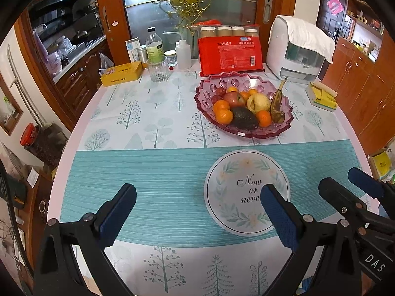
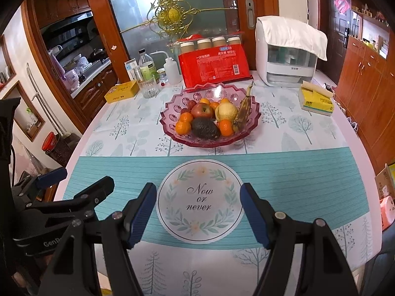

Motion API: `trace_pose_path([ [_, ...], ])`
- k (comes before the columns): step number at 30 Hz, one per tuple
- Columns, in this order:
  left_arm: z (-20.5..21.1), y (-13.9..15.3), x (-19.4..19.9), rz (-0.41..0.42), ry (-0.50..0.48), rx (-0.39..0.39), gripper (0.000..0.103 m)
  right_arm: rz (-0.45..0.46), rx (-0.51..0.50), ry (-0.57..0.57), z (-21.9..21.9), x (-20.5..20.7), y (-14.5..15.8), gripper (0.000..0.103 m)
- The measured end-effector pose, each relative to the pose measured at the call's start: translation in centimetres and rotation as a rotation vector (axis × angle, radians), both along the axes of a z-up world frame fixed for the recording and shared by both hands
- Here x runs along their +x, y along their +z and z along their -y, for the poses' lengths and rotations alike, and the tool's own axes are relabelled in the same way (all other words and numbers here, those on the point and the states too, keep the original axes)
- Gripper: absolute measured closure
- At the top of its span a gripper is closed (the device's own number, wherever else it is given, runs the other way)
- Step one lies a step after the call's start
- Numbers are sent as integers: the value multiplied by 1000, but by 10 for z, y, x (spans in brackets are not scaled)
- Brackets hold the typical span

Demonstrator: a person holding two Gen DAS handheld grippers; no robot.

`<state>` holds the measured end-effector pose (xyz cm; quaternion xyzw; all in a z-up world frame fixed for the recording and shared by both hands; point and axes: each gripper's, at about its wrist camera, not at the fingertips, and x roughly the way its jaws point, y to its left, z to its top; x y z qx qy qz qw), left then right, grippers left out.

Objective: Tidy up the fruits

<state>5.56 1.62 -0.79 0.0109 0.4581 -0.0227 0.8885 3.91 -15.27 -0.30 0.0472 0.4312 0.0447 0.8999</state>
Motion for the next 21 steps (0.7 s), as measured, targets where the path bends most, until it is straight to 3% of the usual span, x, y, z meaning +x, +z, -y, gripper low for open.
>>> trace_pose_path([
  [21,-2,-6,-4,-21,-7,5,3,-22,9,-7,-2,-4,-8,32],
])
